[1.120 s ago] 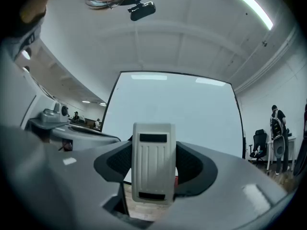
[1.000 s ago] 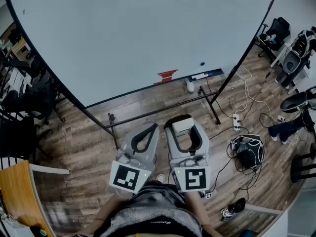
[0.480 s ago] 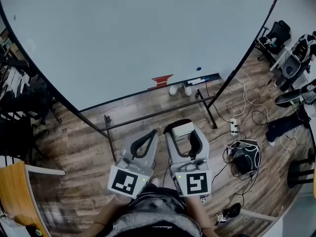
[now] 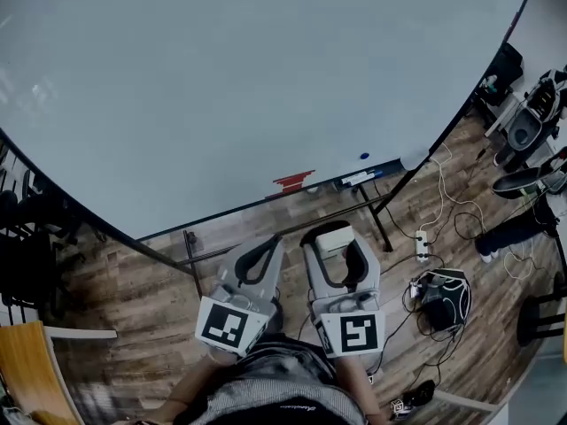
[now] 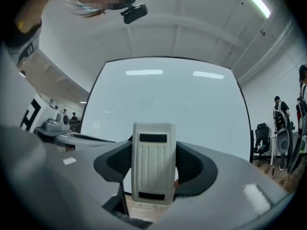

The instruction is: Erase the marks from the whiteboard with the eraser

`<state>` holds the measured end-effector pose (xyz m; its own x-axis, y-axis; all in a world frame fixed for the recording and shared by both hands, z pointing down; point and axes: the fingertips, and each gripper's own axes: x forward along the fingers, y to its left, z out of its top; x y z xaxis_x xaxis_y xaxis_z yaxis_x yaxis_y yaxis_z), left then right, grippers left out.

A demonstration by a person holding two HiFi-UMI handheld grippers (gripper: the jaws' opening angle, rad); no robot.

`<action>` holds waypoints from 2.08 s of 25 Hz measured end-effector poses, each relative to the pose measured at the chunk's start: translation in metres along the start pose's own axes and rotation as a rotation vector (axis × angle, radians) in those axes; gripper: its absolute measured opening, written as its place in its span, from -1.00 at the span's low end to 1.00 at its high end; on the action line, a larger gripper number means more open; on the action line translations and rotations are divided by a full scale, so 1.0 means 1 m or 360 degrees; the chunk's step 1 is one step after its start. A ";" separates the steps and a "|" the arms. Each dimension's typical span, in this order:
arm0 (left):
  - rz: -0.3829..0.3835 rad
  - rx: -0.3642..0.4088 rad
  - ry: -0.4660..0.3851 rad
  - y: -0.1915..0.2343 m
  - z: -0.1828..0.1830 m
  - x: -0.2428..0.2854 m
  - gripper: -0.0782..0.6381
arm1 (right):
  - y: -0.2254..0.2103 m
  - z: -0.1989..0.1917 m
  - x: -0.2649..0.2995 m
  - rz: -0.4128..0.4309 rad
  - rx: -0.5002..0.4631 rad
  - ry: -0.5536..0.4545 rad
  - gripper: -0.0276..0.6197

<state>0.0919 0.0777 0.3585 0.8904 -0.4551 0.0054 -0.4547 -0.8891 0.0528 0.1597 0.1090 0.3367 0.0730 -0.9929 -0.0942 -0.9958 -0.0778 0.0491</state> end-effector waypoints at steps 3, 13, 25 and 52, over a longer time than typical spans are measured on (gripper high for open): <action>-0.0038 0.0021 -0.0033 0.031 0.012 0.043 -0.79 | -0.020 0.003 0.047 -0.0040 -0.0025 -0.0021 -0.11; -0.0126 0.0097 -0.0043 0.087 0.022 0.116 -0.79 | -0.051 -0.004 0.144 -0.0123 -0.0025 -0.0070 -0.11; -0.0028 0.0059 -0.0019 0.111 0.014 0.124 -0.79 | -0.056 -0.004 0.191 -0.0036 -0.0025 -0.0081 -0.11; 0.0361 0.0072 -0.0014 0.090 0.014 0.220 -0.79 | -0.143 0.027 0.240 0.0186 -0.0212 -0.0261 -0.11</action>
<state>0.2466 -0.1034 0.3508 0.7653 -0.6437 0.0035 -0.6437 -0.7652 0.0063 0.3184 -0.1157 0.2807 -0.0635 -0.9688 -0.2396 -0.9799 0.0151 0.1987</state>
